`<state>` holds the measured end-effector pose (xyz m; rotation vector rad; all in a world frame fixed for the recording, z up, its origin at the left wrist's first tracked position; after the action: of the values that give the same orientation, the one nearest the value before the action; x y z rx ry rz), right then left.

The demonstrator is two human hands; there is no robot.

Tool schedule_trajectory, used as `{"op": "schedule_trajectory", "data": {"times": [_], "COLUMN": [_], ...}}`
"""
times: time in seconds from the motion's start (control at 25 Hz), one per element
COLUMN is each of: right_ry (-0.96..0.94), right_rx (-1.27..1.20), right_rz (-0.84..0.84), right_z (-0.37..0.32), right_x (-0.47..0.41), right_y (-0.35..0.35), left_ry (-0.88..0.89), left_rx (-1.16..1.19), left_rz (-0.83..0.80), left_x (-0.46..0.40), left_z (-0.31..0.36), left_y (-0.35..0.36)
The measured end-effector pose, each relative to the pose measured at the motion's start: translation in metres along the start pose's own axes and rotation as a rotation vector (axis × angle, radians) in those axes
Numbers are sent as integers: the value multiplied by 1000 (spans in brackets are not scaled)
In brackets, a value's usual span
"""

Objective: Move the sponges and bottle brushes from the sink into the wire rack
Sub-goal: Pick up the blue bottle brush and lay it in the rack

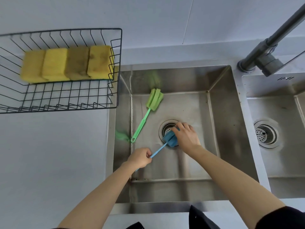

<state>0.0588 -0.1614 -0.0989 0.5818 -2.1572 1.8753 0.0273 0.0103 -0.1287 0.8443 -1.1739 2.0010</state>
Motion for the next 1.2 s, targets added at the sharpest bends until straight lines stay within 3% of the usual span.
{"op": "schedule_trajectory", "data": {"times": [0.28,0.6,0.72,0.92,1.2], "right_ry": [149,239,176,-98,-64], "right_rx": [-136,-228,-258,-240,-438], "right_rz": [109,180,221,301,404], "right_z": [20,29,18,-34,-44], "right_x": [29,55,62,65,72], "right_y": [-24,-53,-70,-101,-125], "left_ry": [113,381,432,486,585], "left_rx": [-39,-70,-110,-165,2], "left_rz": [139,521,604,665,643], "left_x": [20,68,86,106,131], "left_z": [17,62,75,94,106], "left_y": [-22,-87,-101,-111,-127]}}
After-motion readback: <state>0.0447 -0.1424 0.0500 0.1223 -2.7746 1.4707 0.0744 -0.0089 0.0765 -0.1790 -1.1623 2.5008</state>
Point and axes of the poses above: each hand's wrist, its own x-axis away from the middle knuckle, its own y-axis out of the palm, z = x × y, the point moved 6 cm from there along -x, towards the middle knuckle
